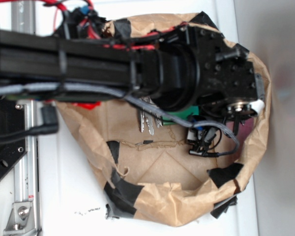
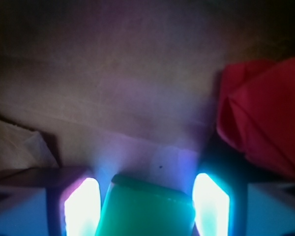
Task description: Grab the green block.
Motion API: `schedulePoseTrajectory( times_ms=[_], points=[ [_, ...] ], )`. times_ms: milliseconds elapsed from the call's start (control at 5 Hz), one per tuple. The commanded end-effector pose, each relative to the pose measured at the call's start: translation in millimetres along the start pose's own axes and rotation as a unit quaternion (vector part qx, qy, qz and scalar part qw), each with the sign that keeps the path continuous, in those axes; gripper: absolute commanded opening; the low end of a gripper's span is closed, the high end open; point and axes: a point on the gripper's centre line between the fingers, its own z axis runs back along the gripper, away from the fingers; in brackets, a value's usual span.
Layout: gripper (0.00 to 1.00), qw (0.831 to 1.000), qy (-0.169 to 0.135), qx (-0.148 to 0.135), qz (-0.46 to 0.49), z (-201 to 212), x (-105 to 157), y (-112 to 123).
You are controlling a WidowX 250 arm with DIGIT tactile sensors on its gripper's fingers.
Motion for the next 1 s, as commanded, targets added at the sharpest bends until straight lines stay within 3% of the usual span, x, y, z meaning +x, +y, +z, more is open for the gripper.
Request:
schedulePoseTrajectory(
  times_ms=[0, 200, 400, 600, 800],
  points=[
    [0.00, 0.994, -0.063, -0.003, 0.084, 72, -19, -12],
    [0.00, 0.983, -0.103, 0.013, 0.154, 120, -32, -9],
    [0.00, 0.977, -0.130, 0.001, 0.170, 146, -44, -3],
    [0.00, 0.970, -0.152, 0.020, 0.186, 160, -51, 3],
    [0.00, 0.970, -0.148, 0.012, 0.193, 163, -53, 7]
  ],
)
